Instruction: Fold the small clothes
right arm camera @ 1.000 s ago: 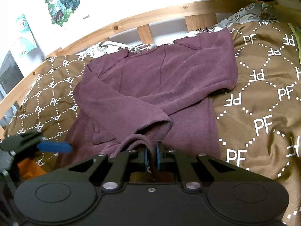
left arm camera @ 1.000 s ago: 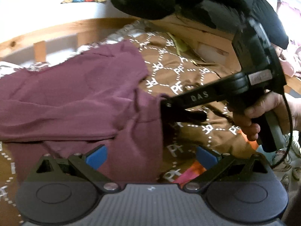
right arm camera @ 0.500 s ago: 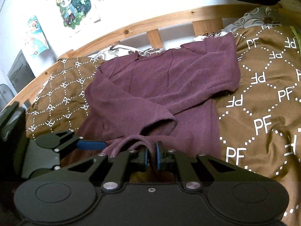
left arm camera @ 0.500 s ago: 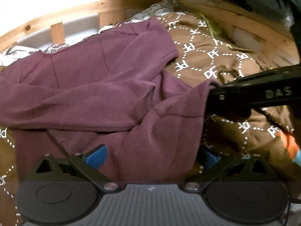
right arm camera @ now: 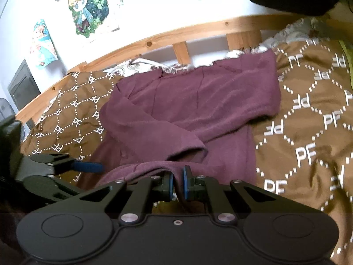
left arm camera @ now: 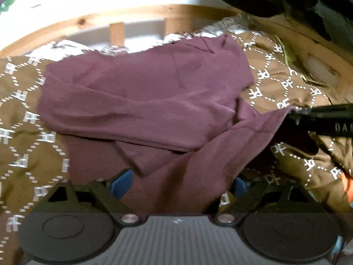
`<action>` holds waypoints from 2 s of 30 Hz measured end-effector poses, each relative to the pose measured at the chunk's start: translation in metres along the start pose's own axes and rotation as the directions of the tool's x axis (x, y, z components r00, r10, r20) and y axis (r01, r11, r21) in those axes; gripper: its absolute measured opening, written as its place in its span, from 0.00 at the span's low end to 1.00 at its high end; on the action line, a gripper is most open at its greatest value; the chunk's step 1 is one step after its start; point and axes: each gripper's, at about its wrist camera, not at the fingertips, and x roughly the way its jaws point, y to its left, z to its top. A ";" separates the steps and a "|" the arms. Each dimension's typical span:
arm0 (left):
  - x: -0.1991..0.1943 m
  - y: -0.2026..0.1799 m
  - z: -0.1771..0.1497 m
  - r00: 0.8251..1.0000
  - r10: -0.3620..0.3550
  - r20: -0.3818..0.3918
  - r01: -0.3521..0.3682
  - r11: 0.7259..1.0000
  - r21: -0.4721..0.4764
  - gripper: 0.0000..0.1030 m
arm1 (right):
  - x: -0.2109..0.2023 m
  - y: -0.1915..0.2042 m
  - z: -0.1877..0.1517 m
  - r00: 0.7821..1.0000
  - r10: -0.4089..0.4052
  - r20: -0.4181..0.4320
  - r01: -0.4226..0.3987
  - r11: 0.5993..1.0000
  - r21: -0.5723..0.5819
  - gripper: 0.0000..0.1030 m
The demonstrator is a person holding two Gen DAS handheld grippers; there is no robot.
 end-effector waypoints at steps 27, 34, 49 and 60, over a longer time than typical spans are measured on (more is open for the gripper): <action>-0.010 0.110 0.017 0.981 0.194 -0.007 -0.190 0.952 -0.241 0.71 | 0.038 0.008 0.034 0.989 -0.130 0.065 0.127 0.991 0.049 0.09; -0.010 0.110 0.014 0.992 0.126 -0.001 -0.122 0.958 -0.261 0.70 | 0.041 0.002 0.030 0.988 -0.148 0.046 0.145 0.987 0.071 0.09; -0.004 0.032 0.001 0.984 -0.159 0.079 0.163 0.986 -0.043 0.94 | 0.046 0.006 0.034 0.992 -0.127 0.014 0.126 0.990 0.063 0.09; 0.033 -0.040 0.006 0.992 -0.093 0.086 0.073 0.975 0.210 0.97 | 0.019 0.028 0.025 0.999 -0.039 0.023 0.041 0.994 -0.097 0.09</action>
